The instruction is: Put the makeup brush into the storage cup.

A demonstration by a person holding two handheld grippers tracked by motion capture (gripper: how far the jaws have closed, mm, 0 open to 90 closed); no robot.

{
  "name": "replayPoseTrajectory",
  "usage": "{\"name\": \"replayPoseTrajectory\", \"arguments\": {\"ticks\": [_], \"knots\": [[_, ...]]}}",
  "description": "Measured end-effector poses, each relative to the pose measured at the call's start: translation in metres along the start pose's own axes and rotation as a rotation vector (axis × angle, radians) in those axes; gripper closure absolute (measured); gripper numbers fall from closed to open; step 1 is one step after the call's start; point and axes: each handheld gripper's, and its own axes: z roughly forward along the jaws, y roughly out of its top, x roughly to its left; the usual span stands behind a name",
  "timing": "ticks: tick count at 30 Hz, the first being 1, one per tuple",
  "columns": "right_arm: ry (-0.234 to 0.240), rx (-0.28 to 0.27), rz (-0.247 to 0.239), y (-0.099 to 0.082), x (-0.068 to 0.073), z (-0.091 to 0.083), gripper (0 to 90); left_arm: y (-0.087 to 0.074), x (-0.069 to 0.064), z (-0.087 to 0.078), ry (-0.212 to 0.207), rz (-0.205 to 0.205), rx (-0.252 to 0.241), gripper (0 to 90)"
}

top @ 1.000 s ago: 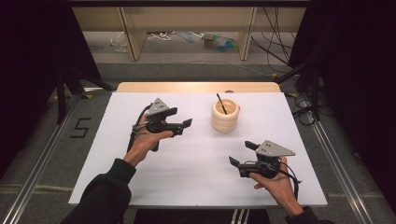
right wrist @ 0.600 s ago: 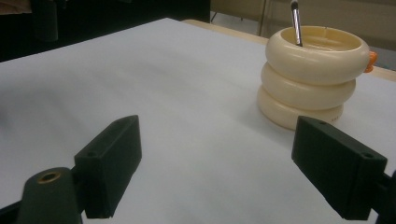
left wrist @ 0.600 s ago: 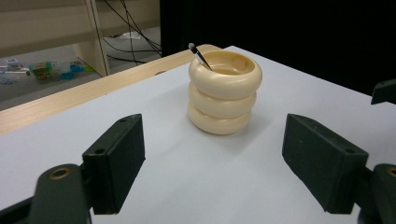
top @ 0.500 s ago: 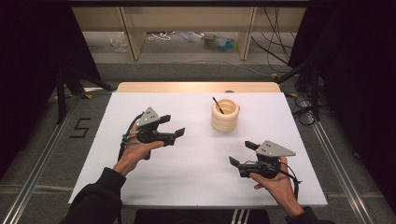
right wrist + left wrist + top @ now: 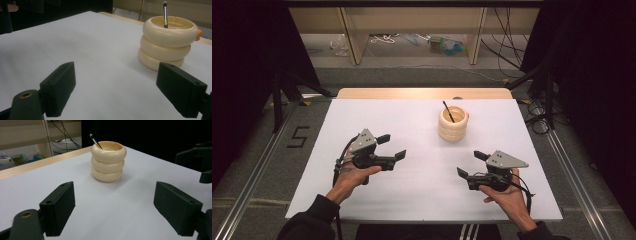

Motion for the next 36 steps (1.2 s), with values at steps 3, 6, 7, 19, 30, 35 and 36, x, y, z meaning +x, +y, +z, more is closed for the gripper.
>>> {"name": "replayPoseTrajectory", "arguments": {"ticks": [3, 6, 7, 19, 30, 35, 36], "knots": [[-0.002, -0.015, -0.012, 0.000, -0.001, 0.000, 16.6, -0.003, -0.003, -0.002, 0.003, 0.010, -0.016, 15.8], [-0.005, 0.010, -0.013, 0.001, -0.001, -0.002, 16.6, -0.005, -0.007, -0.004, -0.001, 0.011, -0.027, 15.7], [0.004, -0.005, -0.011, 0.001, -0.001, 0.000, 16.5, -0.006, -0.008, -0.004, -0.003, 0.016, -0.031, 15.7], [0.004, -0.017, -0.010, 0.001, 0.001, 0.000, 16.5, -0.013, -0.015, -0.009, 0.006, 0.006, -0.033, 15.7], [0.005, -0.012, -0.009, 0.001, 0.001, 0.000, 16.6, -0.016, -0.021, -0.013, 0.016, 0.030, -0.033, 15.8], [0.012, -0.031, -0.008, 0.001, 0.002, 0.002, 16.6, -0.016, -0.023, -0.017, 0.014, 0.027, -0.044, 15.8], [0.016, -0.028, -0.006, 0.000, 0.002, 0.002, 16.5, -0.016, -0.023, -0.018, 0.012, 0.032, -0.047, 15.8]]}}
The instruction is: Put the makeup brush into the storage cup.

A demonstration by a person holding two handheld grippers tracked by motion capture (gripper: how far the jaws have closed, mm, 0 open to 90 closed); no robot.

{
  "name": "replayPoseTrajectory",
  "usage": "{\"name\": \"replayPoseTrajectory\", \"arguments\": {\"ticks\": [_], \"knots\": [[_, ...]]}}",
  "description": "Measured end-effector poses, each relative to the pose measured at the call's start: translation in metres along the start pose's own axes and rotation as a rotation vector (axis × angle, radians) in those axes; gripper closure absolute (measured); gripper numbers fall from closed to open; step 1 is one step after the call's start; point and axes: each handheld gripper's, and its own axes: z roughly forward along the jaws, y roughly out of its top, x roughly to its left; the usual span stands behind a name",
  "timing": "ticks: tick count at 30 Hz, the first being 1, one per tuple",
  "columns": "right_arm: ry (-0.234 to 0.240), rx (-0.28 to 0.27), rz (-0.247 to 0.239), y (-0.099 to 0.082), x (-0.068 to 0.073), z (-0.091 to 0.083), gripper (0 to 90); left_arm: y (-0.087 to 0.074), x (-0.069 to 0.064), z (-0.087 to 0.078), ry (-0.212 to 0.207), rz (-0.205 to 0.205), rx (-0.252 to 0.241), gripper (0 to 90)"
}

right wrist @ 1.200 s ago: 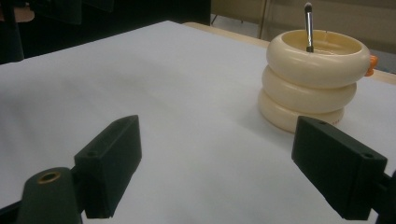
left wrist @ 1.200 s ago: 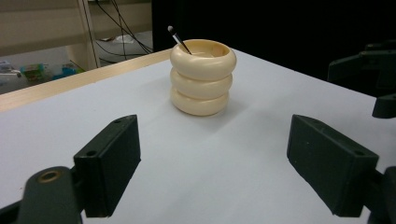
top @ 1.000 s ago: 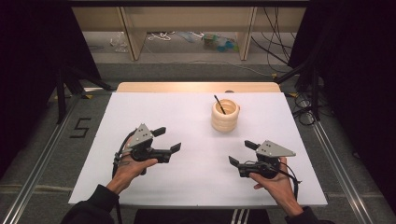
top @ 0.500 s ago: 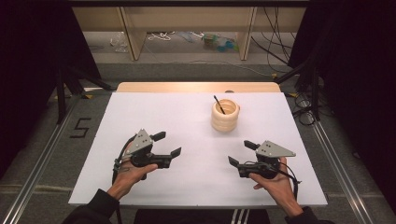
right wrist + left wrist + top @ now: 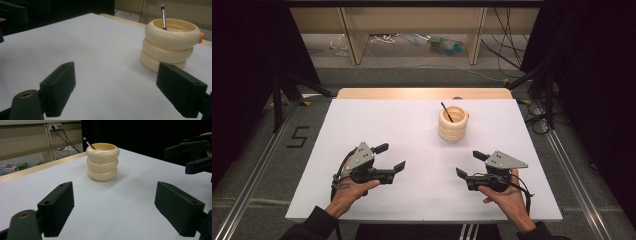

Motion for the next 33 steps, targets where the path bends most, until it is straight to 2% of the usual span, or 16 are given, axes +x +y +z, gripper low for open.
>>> {"name": "replayPoseTrajectory", "arguments": {"ticks": [10, 12, 13, 15, 25, 32, 33], "knots": [[-0.001, 0.001, 0.006, 0.0010, 0.0006, -0.0011, 16.3, -0.0016, -0.0021, -0.0054, 0.008, -0.019, -0.003, 15.7], [-0.004, 0.018, 0.000, 0.0017, 0.0006, -0.0028, 16.1, -0.0022, -0.0015, -0.0057, 0.012, -0.023, -0.001, 15.8], [-0.002, 0.002, 0.002, 0.0012, 0.0006, -0.0015, 16.1, -0.0022, -0.0010, -0.0058, 0.013, -0.020, 0.001, 15.8], [-0.006, 0.007, 0.004, 0.0013, 0.0004, -0.0017, 16.0, -0.0024, -0.0008, -0.0051, 0.013, -0.029, 0.003, 15.8], [-0.005, -0.006, 0.003, 0.0015, 0.0003, -0.0017, 15.9, -0.0022, 0.0010, -0.0052, 0.015, -0.020, 0.002, 15.8], [-0.006, -0.005, 0.004, 0.0014, 0.0002, -0.0017, 15.9, -0.0025, 0.0005, -0.0048, 0.019, -0.036, 0.002, 15.8], [-0.007, -0.005, 0.005, 0.0014, 0.0003, -0.0018, 16.0, -0.0022, 0.0015, -0.0049, 0.015, -0.016, 0.002, 15.8]]}}
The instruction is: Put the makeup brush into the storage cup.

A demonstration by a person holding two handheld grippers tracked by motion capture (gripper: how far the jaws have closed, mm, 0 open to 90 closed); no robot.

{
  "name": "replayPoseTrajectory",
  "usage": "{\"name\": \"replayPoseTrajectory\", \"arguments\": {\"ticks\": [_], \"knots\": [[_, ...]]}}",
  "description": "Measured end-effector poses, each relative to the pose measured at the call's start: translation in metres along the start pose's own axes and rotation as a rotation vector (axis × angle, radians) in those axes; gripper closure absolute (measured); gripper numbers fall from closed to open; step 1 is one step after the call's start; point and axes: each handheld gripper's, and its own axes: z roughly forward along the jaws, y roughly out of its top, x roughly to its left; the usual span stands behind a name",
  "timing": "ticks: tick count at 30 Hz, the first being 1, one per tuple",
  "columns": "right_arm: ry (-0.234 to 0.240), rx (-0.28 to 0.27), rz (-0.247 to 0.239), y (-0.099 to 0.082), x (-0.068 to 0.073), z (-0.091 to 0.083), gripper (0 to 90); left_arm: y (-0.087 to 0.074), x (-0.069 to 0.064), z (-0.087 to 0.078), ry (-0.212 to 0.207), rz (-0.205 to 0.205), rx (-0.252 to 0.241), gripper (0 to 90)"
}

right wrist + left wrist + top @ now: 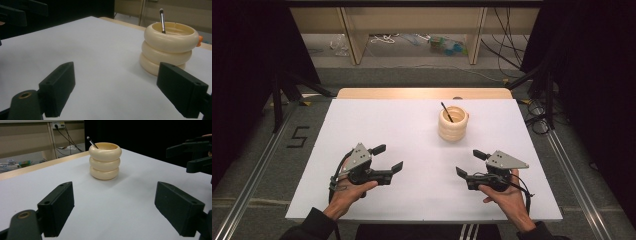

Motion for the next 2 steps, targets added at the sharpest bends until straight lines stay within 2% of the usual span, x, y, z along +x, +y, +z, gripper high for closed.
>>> {"name": "replayPoseTrajectory", "arguments": {"ticks": [2], "knots": [[-0.002, -0.001, -0.002, 0.0000, -0.0001, 0.0000, 15.9, 0.0000, -0.0003, 0.0001, 0.000, -0.002, 0.001, 15.8]]}}
